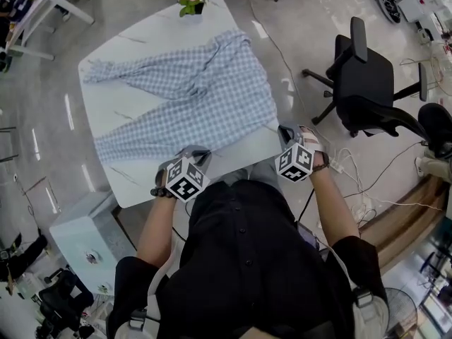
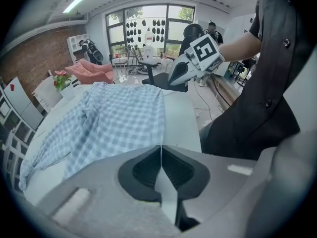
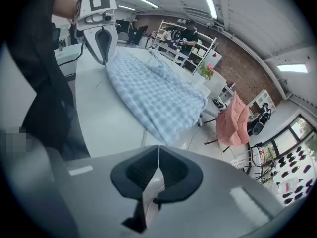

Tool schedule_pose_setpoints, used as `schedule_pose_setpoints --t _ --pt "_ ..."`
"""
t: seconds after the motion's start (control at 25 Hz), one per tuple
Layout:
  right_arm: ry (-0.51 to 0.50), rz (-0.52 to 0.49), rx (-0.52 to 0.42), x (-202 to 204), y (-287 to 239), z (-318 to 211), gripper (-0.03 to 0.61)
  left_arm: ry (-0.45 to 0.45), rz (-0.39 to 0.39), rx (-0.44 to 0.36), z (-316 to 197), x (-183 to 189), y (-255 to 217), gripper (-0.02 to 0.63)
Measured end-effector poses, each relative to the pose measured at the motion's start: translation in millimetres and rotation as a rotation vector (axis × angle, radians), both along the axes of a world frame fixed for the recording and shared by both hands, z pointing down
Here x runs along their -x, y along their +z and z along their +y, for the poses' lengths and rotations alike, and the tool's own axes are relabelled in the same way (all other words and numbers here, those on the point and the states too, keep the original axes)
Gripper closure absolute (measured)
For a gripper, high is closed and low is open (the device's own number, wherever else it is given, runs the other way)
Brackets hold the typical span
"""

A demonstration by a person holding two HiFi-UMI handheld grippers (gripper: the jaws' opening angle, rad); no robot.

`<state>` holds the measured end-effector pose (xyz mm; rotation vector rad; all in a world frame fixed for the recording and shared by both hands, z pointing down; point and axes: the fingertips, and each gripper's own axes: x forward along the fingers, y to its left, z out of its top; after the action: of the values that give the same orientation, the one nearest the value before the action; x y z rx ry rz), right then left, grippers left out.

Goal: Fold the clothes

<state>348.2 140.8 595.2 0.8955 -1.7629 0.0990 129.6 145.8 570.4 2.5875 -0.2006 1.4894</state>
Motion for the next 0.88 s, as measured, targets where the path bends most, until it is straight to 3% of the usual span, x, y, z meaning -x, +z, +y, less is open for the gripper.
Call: schedule_pose_setpoints --t 0.24,0.44,0.88 --pt "-0.033 -0.012 -0.027 11.5 4.1 -16.0 0.556 -0.015 0.029 -0.034 -13.8 -2.5 -24.3 0.602" --pt "-0.081 0.002 -0.001 22.7 15.9 -21.9 0.505 -0.005 0.040 -0.065 -18.0 -0.4 -46.2 0.602" --pt "-0.134 0.015 0.034 22.6 25.2 -48.2 0.488 -0.052 0.091 -0.039 -19.8 5.6 -59.3 0.602"
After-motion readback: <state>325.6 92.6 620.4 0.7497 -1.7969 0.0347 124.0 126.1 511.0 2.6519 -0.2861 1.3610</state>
